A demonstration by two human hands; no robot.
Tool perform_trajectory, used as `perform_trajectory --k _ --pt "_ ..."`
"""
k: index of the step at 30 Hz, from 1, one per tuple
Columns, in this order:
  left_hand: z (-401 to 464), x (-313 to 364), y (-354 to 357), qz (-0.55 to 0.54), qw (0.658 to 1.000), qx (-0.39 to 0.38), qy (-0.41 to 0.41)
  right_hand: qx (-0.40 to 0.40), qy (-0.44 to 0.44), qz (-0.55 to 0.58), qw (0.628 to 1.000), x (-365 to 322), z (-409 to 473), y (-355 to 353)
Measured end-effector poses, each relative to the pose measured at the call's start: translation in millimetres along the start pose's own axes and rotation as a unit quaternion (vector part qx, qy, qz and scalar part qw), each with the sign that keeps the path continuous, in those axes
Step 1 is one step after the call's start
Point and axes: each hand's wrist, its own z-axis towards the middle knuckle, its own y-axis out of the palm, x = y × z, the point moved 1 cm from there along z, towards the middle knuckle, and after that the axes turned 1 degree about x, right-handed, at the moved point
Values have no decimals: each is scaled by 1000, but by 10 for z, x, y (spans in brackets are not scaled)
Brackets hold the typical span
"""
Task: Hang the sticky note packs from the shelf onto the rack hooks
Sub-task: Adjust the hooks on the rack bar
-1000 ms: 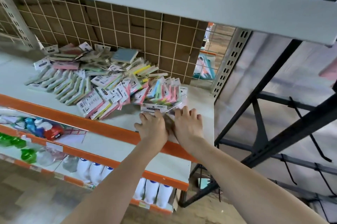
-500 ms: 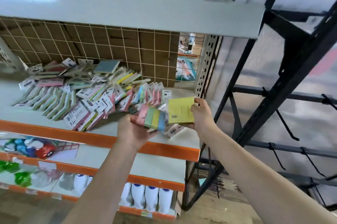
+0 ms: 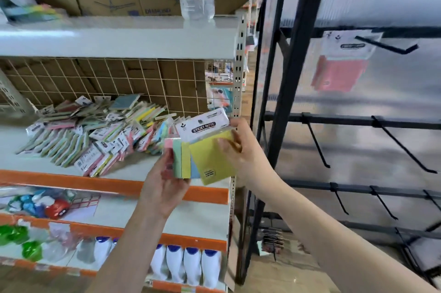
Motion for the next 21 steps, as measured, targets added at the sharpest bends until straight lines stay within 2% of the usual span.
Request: perform_trajectory --k 2,7,15,18,21 --pt "-122 -106 148 -5 1000 4 0 4 -18 3 1000 -144 -132 -164" --pt "-500 -441 536 -5 1000 2 6 23 -4 111 994 -413 -529 -679" --pt "-991 -1094 1282 105 990 -65 69 93 108 187 972 -438 -989 -1594" --pt "-1072 -1326 1548 183 974 -95 97 69 123 138 980 -428 -1125 -1831" --pt "-1100 -1519 1761 265 952 -84 129 68 95 104 988 -405 -1211 -2044"
